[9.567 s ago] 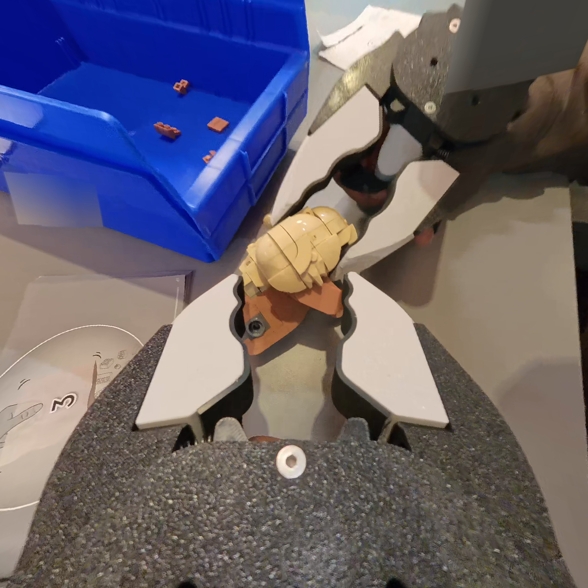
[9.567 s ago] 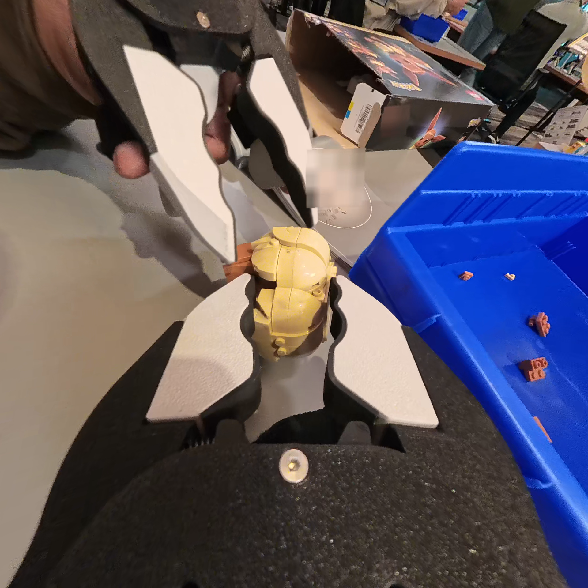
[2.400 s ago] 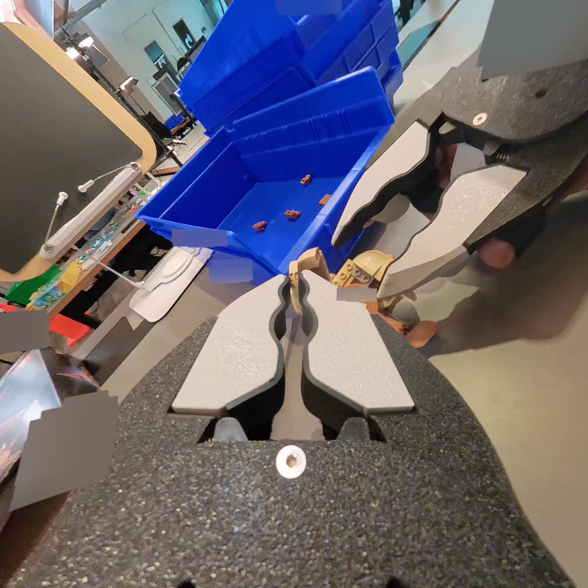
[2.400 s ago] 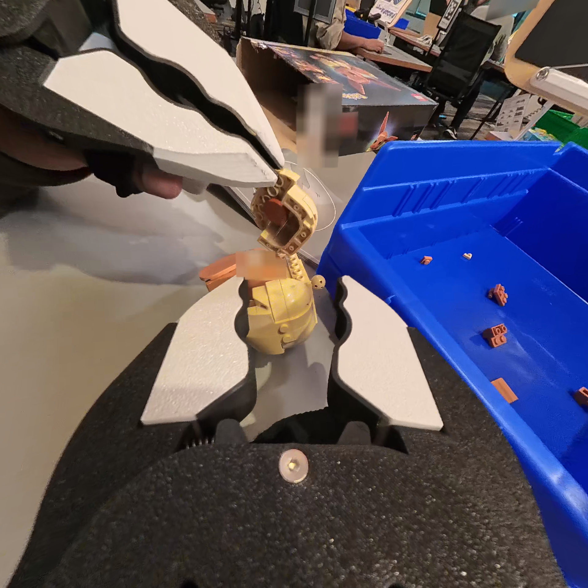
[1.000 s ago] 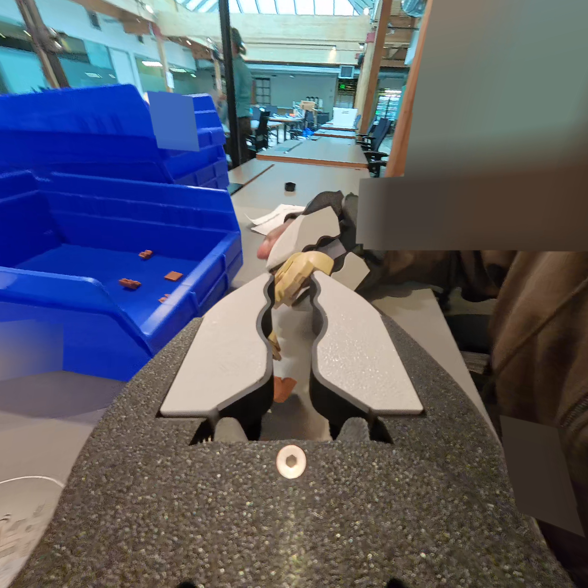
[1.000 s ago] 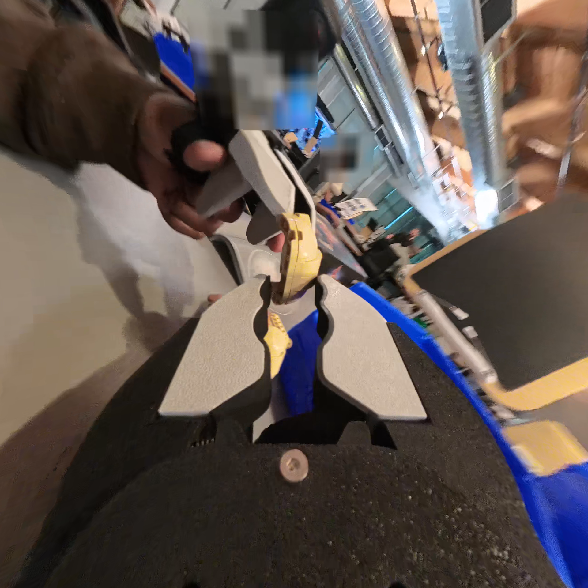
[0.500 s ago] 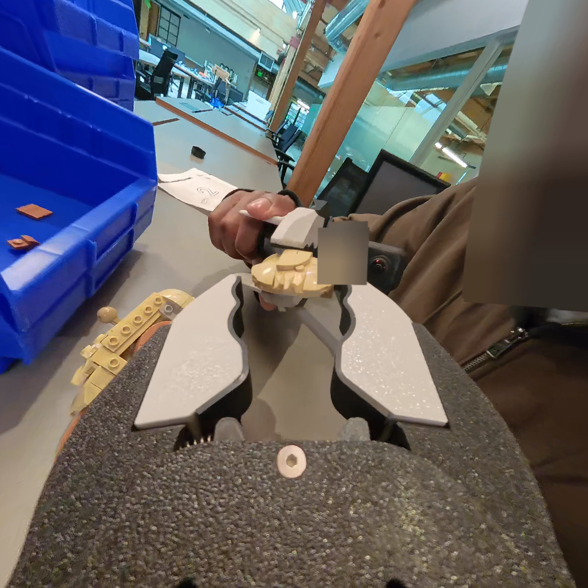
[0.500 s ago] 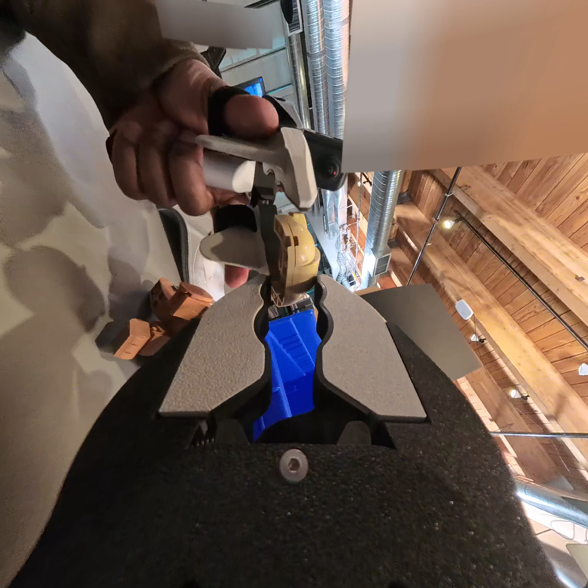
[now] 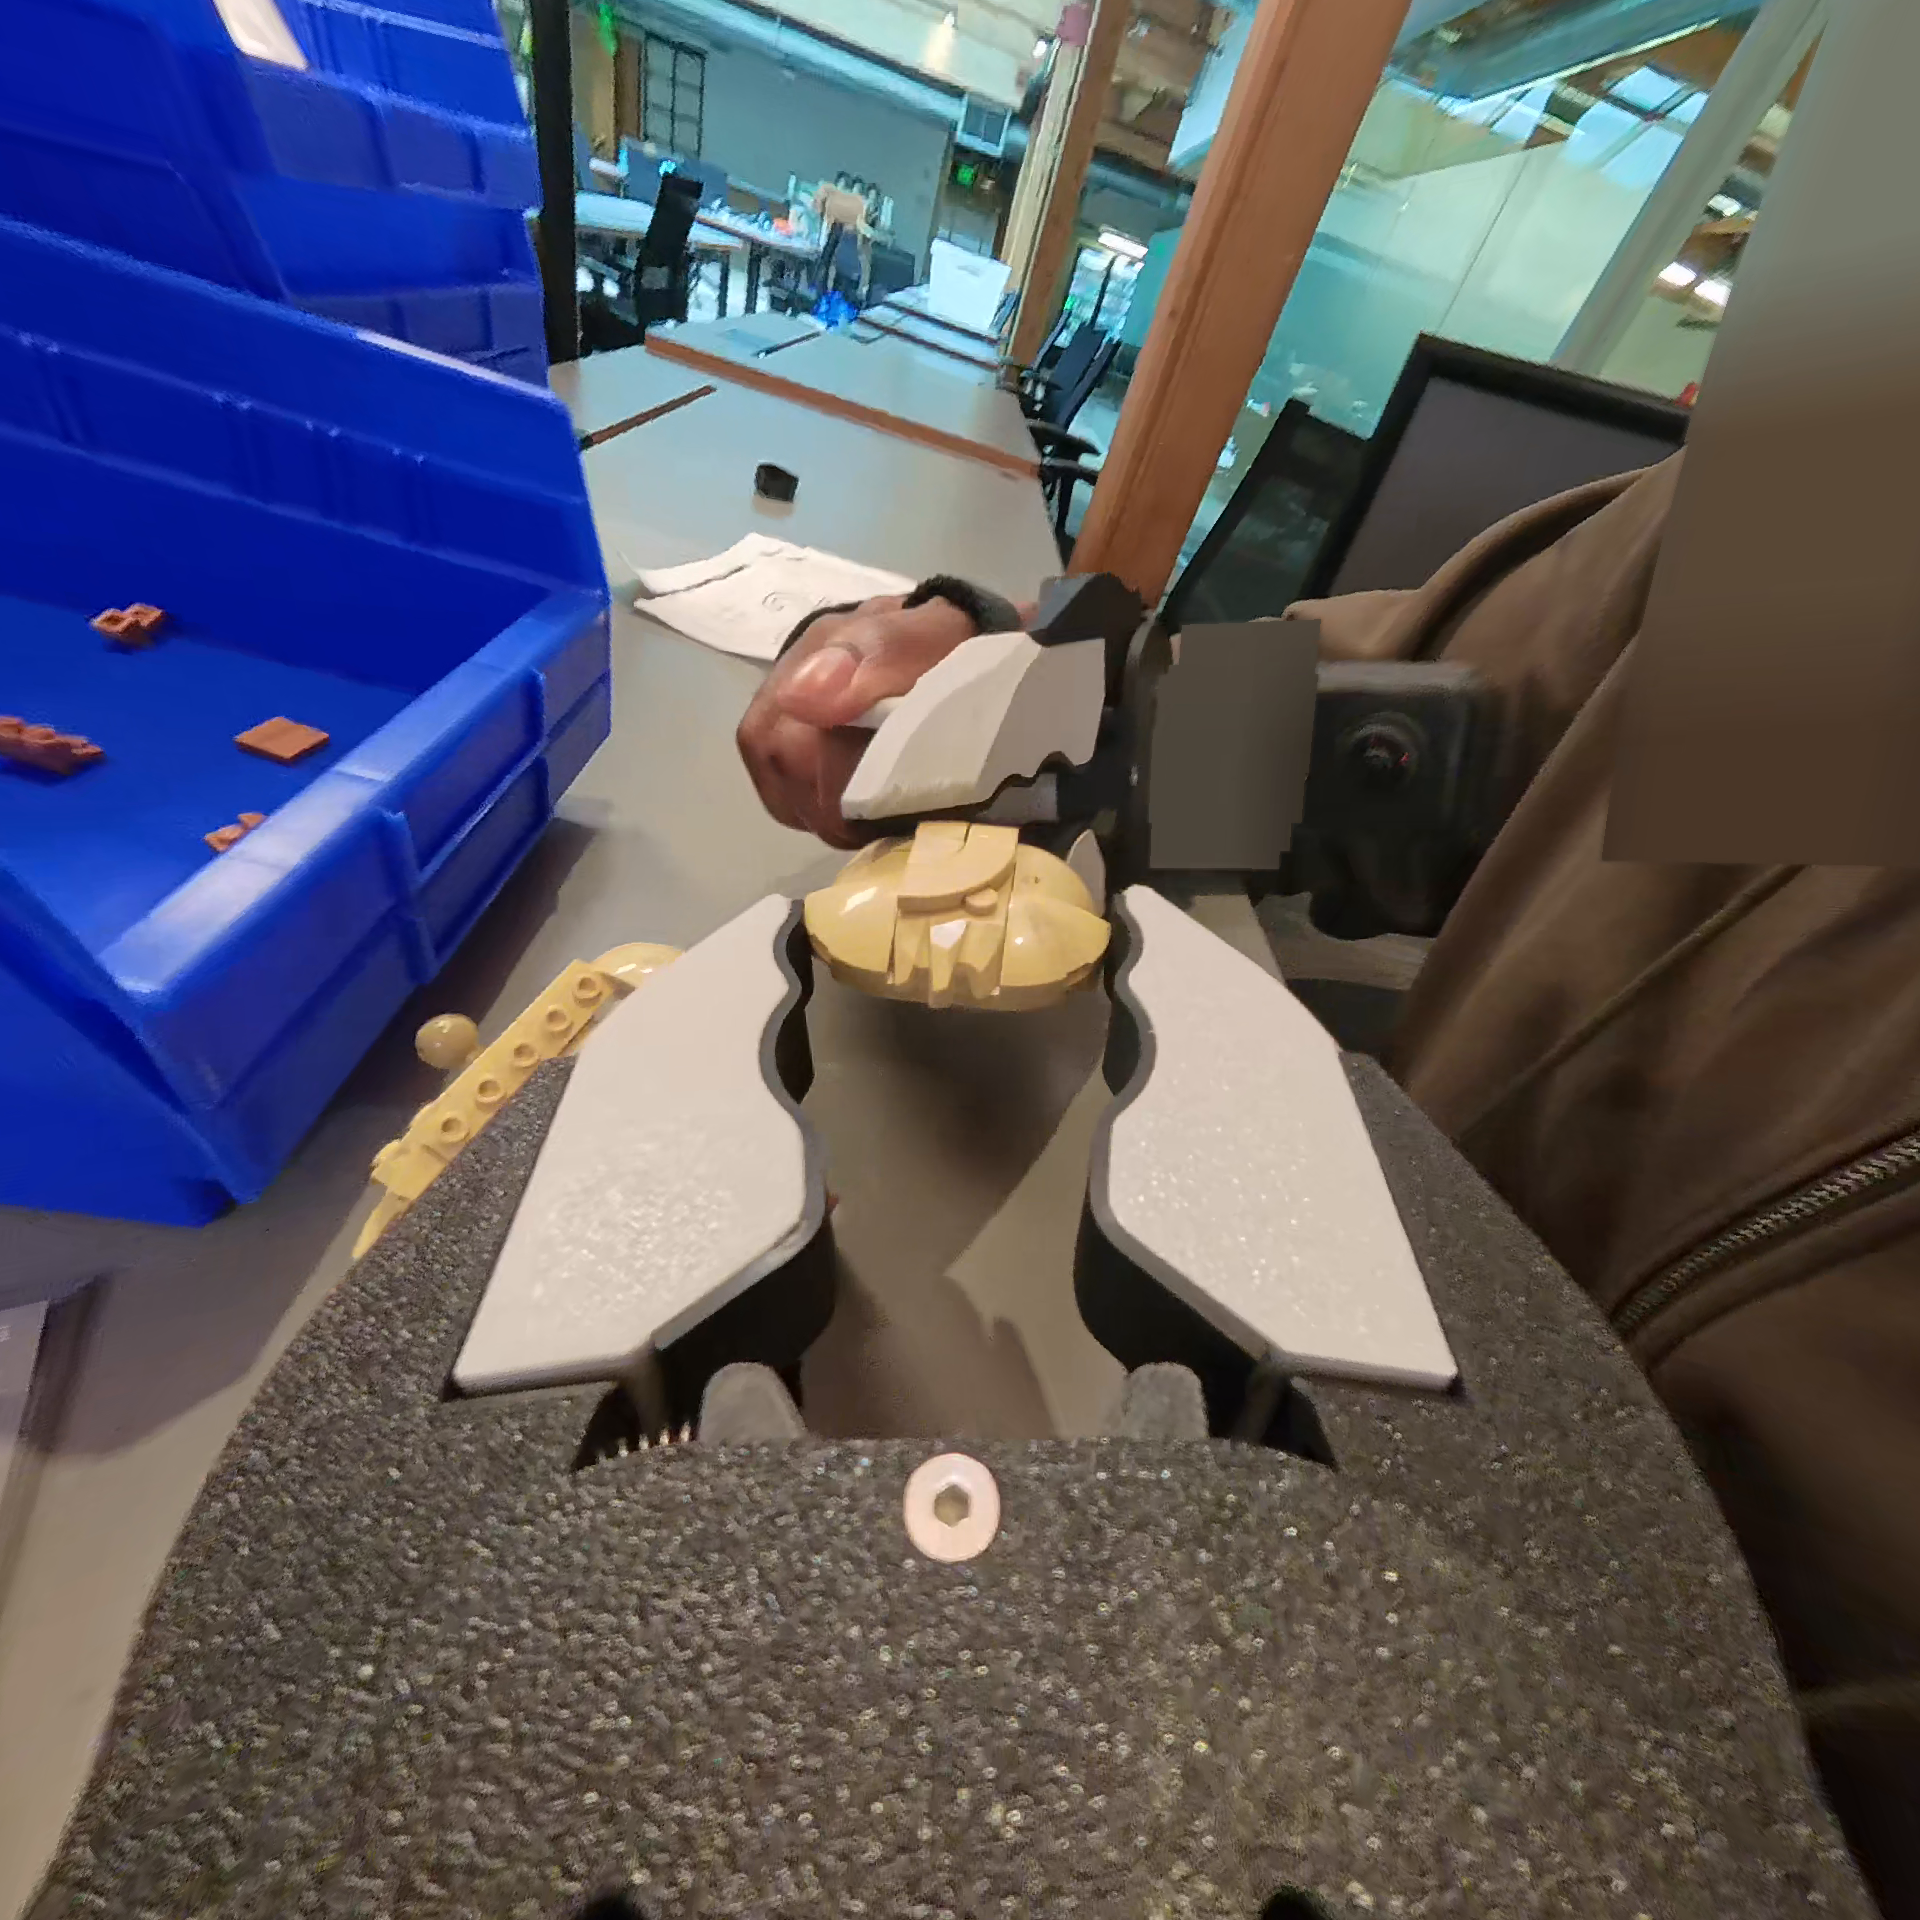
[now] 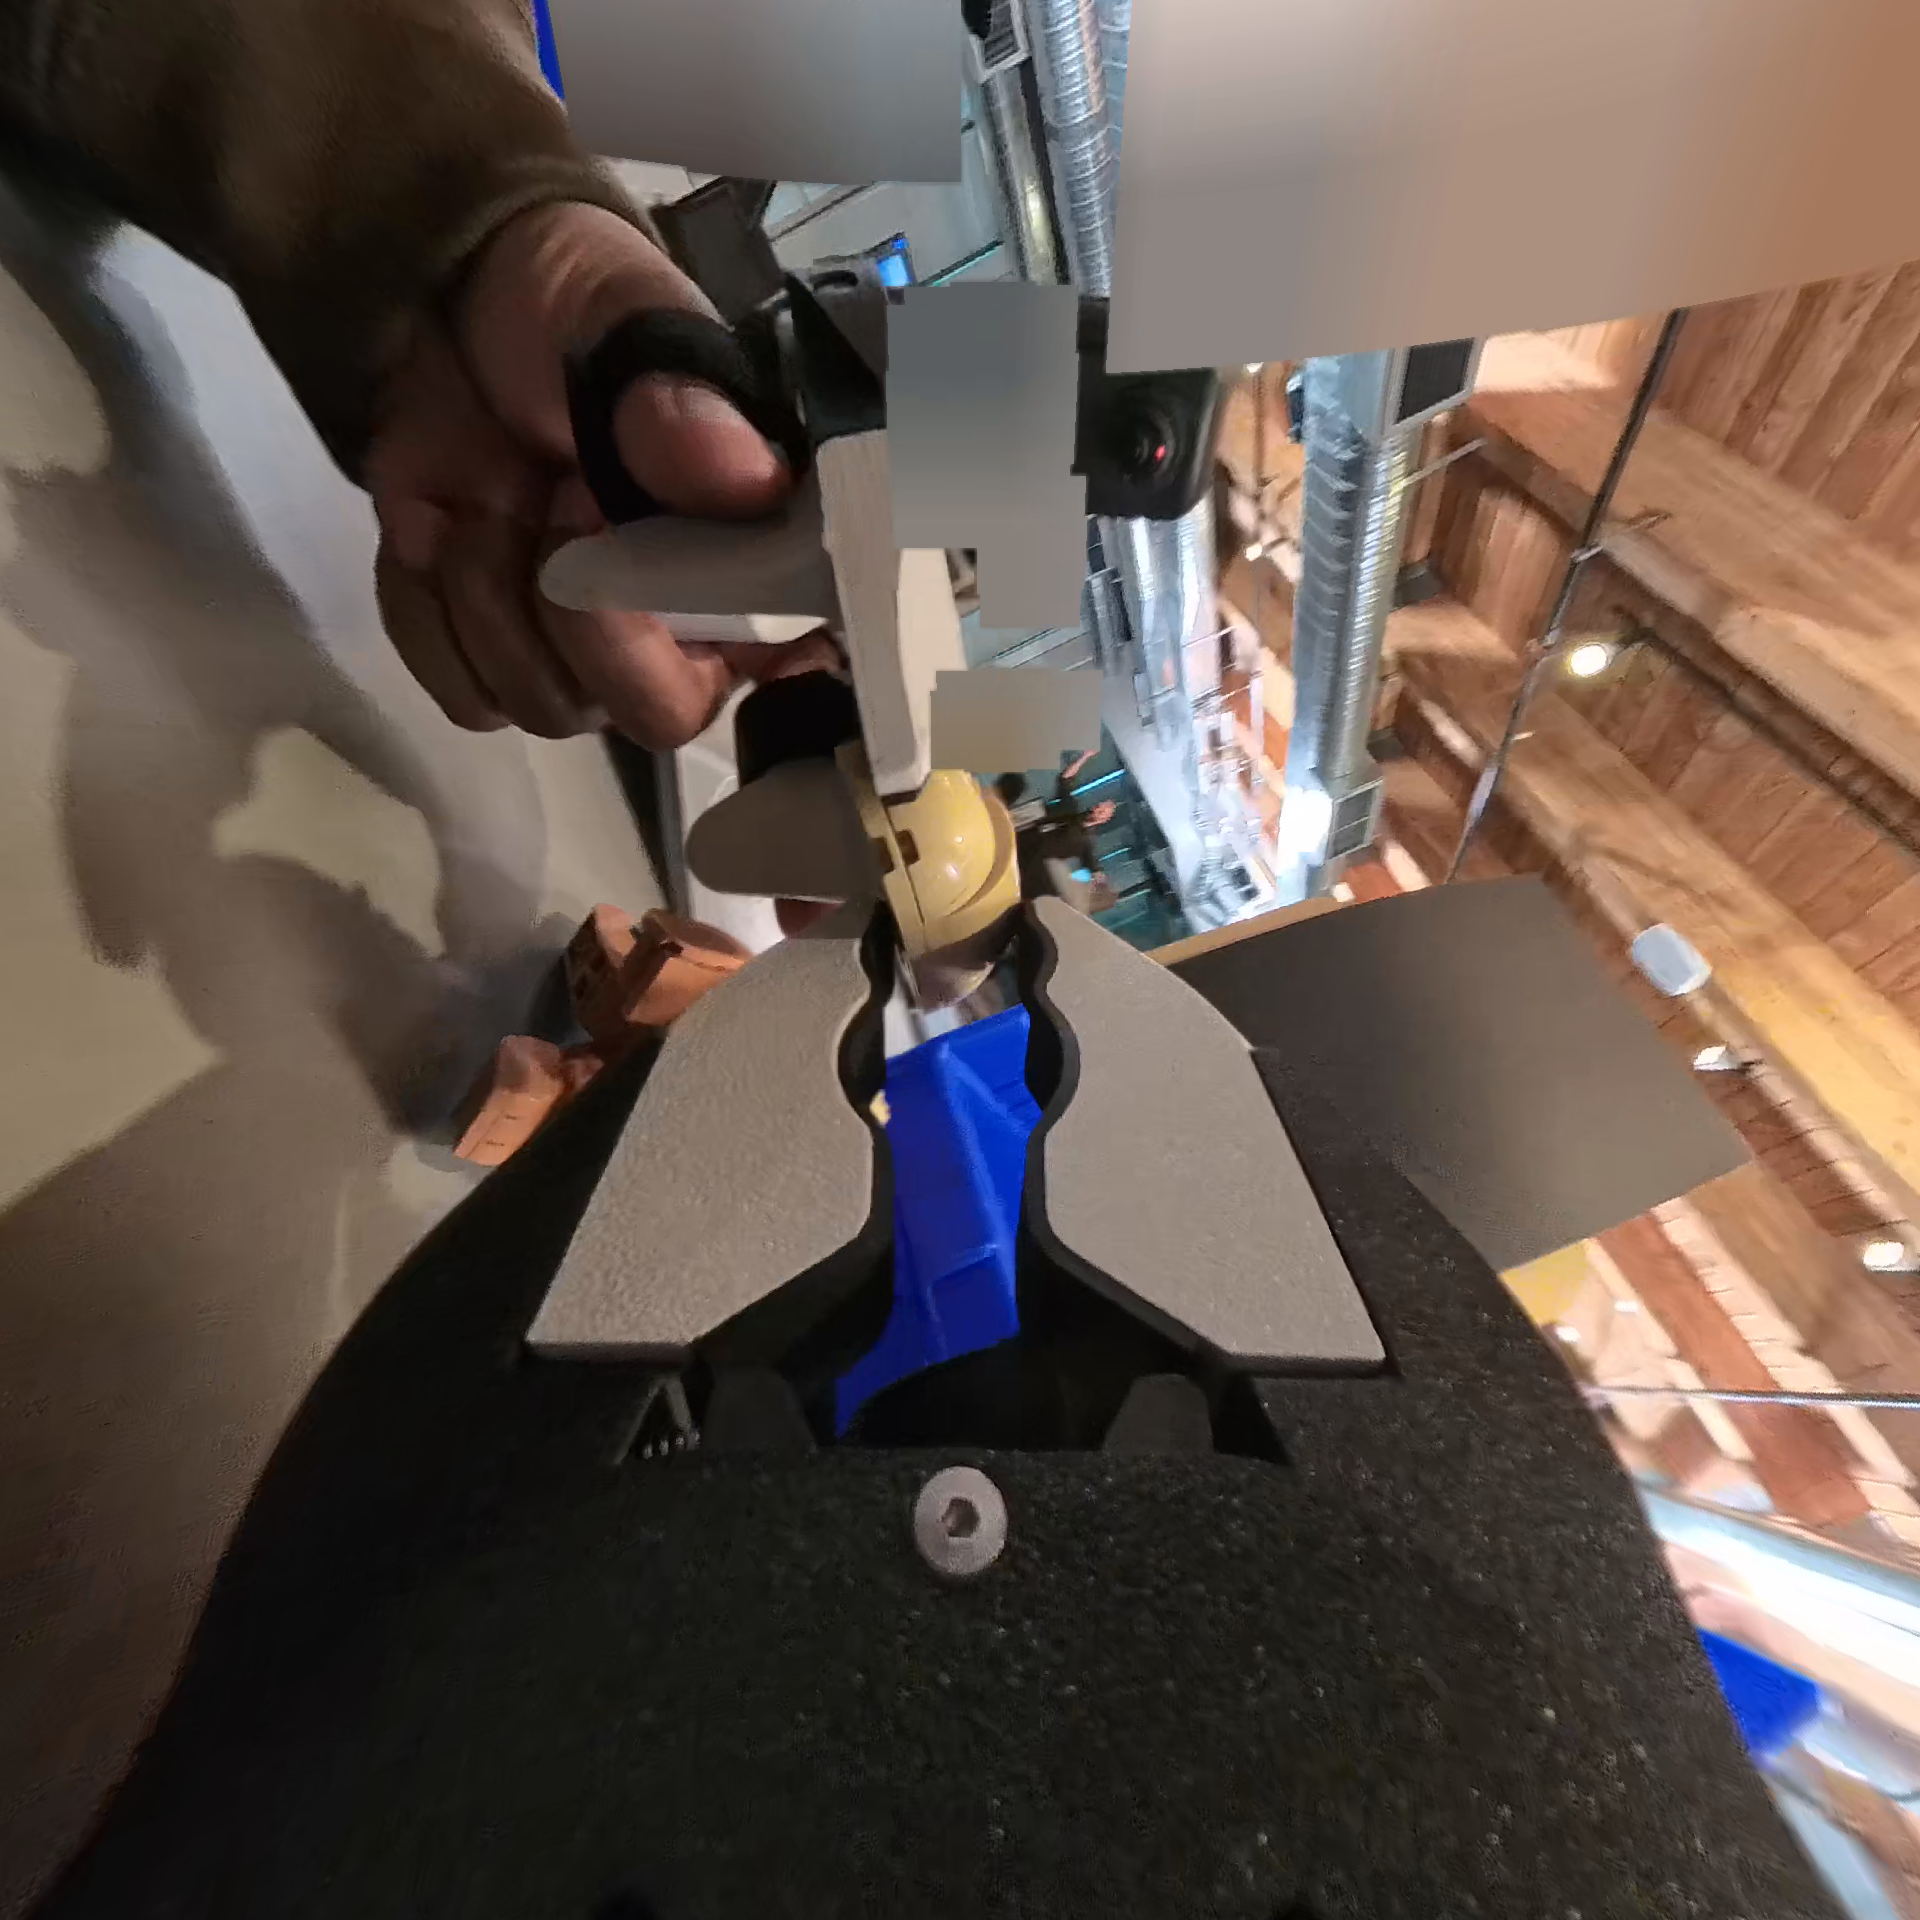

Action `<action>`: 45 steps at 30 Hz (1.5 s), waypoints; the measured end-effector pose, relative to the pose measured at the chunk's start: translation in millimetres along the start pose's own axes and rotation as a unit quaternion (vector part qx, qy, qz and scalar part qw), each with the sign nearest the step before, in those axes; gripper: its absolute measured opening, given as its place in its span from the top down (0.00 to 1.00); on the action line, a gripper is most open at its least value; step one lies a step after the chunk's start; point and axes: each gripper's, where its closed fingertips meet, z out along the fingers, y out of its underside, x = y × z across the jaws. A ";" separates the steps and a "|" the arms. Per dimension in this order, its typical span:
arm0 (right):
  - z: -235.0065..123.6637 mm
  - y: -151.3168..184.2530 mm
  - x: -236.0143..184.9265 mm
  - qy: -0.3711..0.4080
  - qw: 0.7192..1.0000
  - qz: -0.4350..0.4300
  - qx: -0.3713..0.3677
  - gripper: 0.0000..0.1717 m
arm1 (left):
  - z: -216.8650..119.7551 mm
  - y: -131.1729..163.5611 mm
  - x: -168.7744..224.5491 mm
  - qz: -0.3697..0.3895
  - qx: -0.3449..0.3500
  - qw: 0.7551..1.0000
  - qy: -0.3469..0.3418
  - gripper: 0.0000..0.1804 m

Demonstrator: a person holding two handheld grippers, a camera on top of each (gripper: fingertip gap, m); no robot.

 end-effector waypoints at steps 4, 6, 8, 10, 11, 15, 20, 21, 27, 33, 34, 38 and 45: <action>-1.8 9.8 -15.4 -0.100 0.989 0.105 -0.012 0.83 | -1.4 7.8 -12.5 0.010 -0.033 0.998 -0.043 0.70; -5.7 15.3 -19.8 -0.148 0.976 0.159 -0.022 0.82 | -3.1 10.8 -18.3 0.035 -0.054 0.995 -0.073 0.70; -10.9 21.4 -20.4 -0.184 0.961 0.205 -0.032 0.82 | -4.4 11.7 -21.1 0.064 -0.071 0.991 -0.098 0.70; -15.6 23.9 -17.9 -0.206 0.948 0.239 -0.032 0.83 | -4.4 14.2 -22.9 0.096 -0.092 0.984 -0.121 0.70; -18.1 23.6 -16.9 -0.218 0.941 0.255 -0.032 0.82 | -4.4 16.3 -24.2 0.115 -0.105 0.979 -0.133 0.70; -25.5 10.0 -14.1 -0.260 0.915 0.308 -0.009 0.82 | 0.0 26.8 -23.3 0.185 -0.156 0.957 -0.159 0.70; -29.0 -1.1 -32.8 -0.309 0.902 0.299 -0.020 0.83 | 8.4 40.4 -17.7 0.246 -0.203 0.933 -0.167 0.70; -29.5 -1.0 -36.9 -0.316 0.902 0.293 -0.026 0.84 | 9.4 42.8 -17.4 0.253 -0.211 0.929 -0.168 0.70; -31.0 4.1 -44.9 -0.327 0.894 0.303 -0.051 0.87 | 11.0 51.8 -18.6 0.270 -0.240 0.916 -0.176 0.70; -30.7 7.7 -49.1 -0.326 0.887 0.322 -0.066 0.90 | 11.7 58.3 -19.1 0.275 -0.263 0.906 -0.183 0.70; -29.9 7.8 -50.3 -0.325 0.887 0.321 -0.069 0.90 | 12.0 60.0 -19.4 0.273 -0.268 0.905 -0.184 0.70; -27.9 7.8 -51.7 -0.313 0.893 0.313 -0.077 0.92 | 11.1 62.4 -21.1 0.269 -0.274 0.904 -0.187 0.70; -30.9 6.6 -49.9 -0.299 0.900 0.313 -0.059 0.92 | 12.4 61.3 -17.5 0.256 -0.271 0.911 -0.179 0.70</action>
